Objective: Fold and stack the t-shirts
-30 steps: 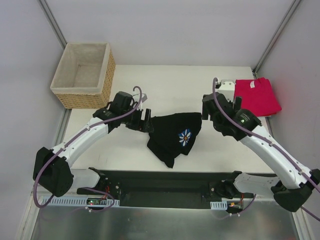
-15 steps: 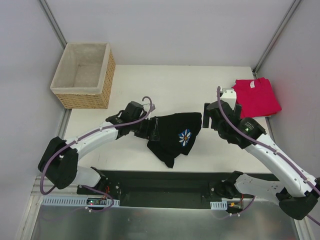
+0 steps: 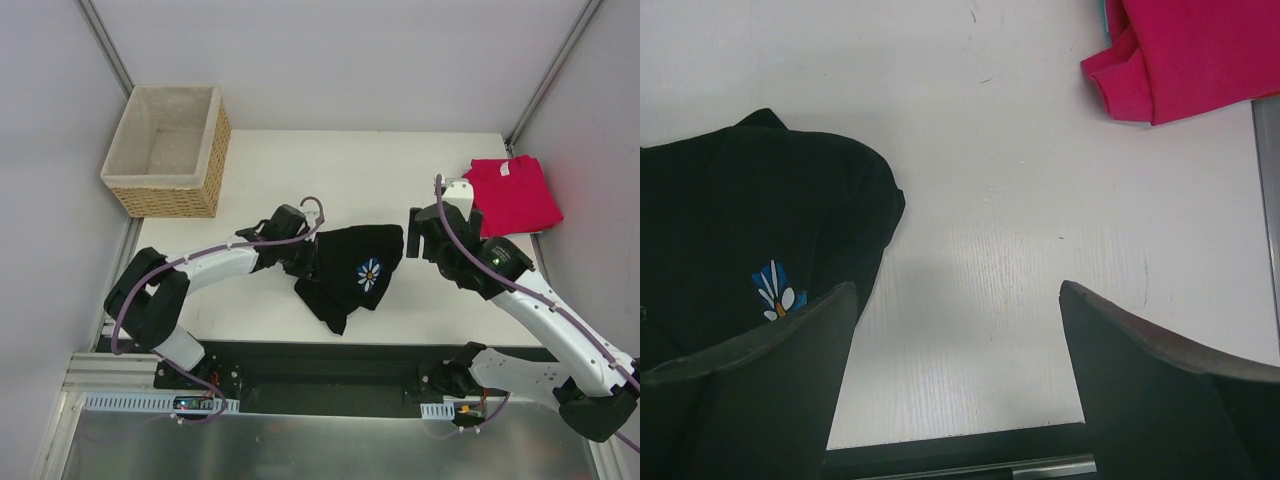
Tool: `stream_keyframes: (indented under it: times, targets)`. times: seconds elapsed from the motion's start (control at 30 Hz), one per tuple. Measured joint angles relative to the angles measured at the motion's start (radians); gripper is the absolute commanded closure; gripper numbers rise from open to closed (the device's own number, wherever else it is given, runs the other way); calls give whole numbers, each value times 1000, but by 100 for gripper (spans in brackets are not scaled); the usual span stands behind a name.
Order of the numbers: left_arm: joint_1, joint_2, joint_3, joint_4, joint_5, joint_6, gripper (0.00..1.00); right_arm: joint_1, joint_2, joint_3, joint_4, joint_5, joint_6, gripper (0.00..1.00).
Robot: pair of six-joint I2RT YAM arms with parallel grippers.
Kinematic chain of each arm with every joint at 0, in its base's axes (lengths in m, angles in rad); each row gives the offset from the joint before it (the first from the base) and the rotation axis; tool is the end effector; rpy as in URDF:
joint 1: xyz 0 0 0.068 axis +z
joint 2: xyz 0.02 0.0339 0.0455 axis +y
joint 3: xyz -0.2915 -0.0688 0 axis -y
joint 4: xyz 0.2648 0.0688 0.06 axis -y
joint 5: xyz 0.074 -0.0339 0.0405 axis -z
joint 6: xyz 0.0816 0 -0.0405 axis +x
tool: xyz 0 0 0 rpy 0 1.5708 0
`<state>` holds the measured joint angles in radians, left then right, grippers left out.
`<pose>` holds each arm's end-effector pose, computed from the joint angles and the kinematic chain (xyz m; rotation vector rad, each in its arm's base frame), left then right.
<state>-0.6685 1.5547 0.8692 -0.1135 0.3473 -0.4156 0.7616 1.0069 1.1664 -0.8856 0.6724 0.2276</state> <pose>0.2680 -0.2470 0.1758 0.4928 2.4615 -0.9011 0.1937 0.1145 0.3696 -0.2357 2.1102 -0.1977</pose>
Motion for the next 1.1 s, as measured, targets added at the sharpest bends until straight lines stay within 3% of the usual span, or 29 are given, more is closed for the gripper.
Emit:
stream_keyframes:
  times: [0.2, 0.37, 0.6, 0.93, 1.1]
  targets:
    - [0, -39, 112, -108, -81, 23, 100, 0, -13, 0, 0, 0, -1, 17]
    - [2, -190, 289, -249, -249, 85, 100, 0, -15, -1, 0, 0, -1, 17]
    - [32, -325, 497, -396, -377, 152, 100, 0, -15, -1, 0, 0, -6, 18]
    - [35, -328, 699, -572, -435, 188, 100, 0, -18, -1, 0, -3, -19, 18]
    - [35, -288, 764, -599, -370, 199, 100, 0, -18, -1, 2, -8, -22, 19]
